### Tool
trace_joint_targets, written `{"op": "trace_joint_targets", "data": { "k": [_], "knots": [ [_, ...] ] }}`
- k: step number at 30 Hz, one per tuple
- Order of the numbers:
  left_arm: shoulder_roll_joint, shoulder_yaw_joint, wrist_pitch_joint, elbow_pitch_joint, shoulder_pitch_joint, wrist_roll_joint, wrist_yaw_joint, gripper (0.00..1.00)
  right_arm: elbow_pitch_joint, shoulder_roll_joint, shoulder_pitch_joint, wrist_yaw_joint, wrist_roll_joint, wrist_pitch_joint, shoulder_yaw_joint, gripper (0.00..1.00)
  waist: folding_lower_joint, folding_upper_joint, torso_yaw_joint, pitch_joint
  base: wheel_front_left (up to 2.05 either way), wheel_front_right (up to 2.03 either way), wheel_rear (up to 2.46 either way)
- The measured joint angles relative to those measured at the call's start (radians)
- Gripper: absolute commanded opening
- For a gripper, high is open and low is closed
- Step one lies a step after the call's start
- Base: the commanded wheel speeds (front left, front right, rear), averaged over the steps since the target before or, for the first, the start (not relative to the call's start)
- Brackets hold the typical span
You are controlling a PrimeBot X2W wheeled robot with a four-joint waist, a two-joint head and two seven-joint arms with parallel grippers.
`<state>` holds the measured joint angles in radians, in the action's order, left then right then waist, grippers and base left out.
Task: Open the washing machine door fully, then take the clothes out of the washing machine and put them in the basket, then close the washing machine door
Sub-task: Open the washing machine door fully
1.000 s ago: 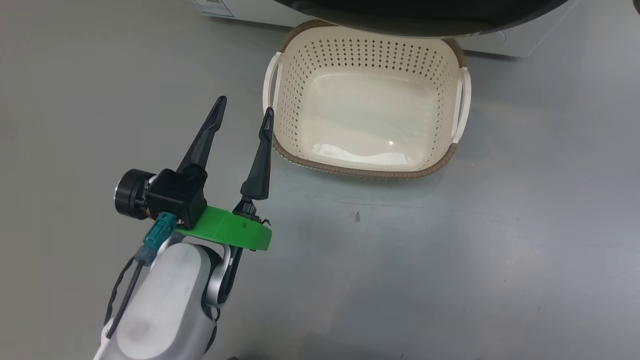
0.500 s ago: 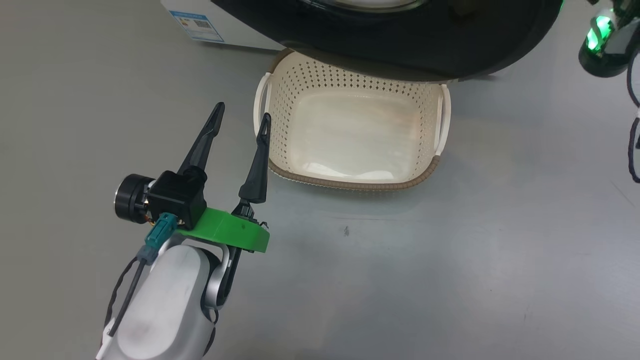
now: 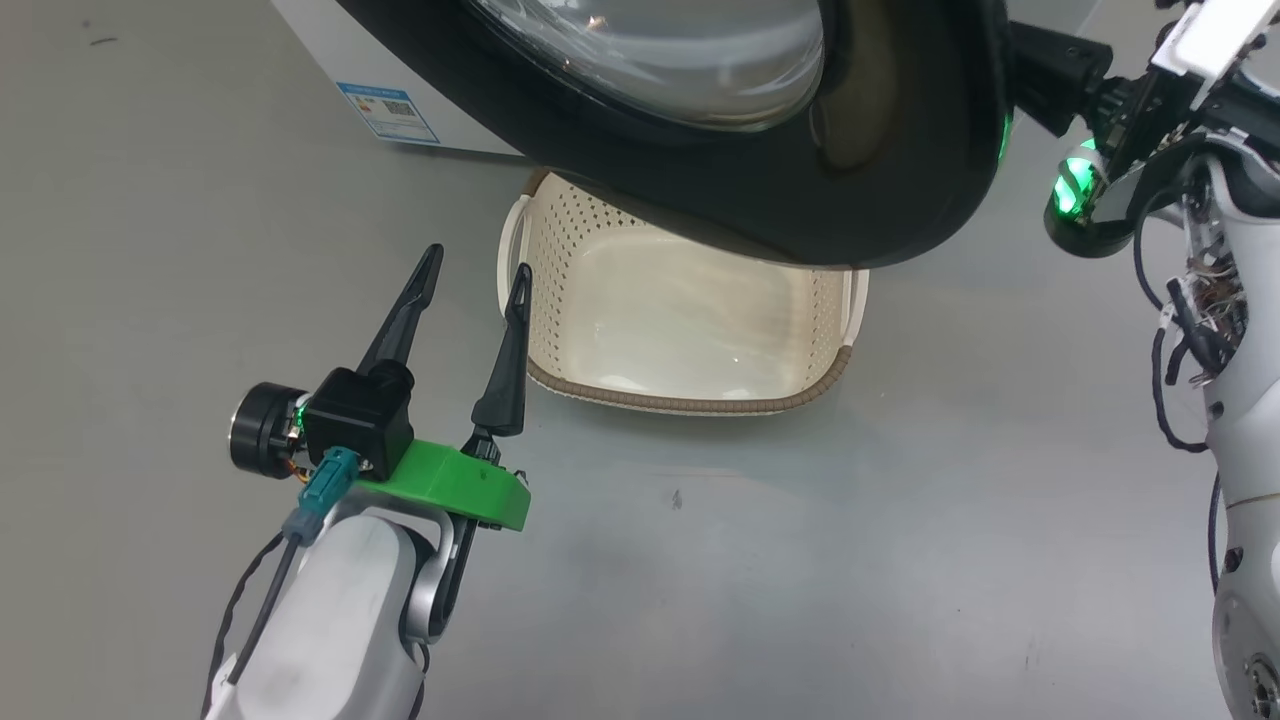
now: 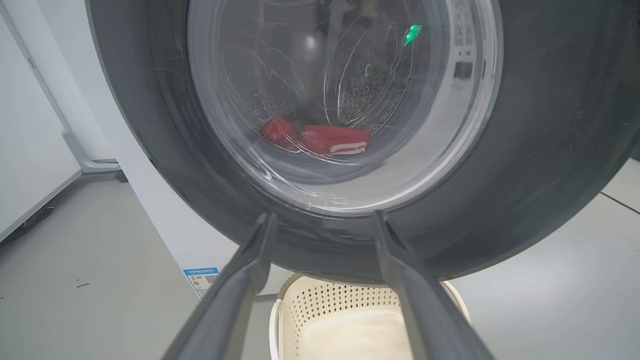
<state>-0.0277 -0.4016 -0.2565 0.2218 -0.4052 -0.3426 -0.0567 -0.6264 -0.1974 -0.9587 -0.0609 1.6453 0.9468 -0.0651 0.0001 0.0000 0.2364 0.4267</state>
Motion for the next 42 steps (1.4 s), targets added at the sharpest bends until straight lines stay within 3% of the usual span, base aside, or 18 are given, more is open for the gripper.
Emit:
{"op": "trace_joint_targets", "data": {
  "k": [18,42],
  "knots": [
    [-0.001,0.020,0.000,0.057,0.084,0.010,0.005,1.00,-0.017,0.092,0.171,-0.043,0.018,0.035,-0.048,0.00,-0.0001,0.0000,-0.027,-0.132,0.00,0.00,0.00],
    [-0.002,0.044,0.000,0.089,0.144,0.015,0.020,1.00,0.018,0.132,0.345,-0.053,0.073,0.053,-0.139,0.00,-0.0001,0.0000,0.009,-0.250,0.00,0.00,0.00]
  ]
}}
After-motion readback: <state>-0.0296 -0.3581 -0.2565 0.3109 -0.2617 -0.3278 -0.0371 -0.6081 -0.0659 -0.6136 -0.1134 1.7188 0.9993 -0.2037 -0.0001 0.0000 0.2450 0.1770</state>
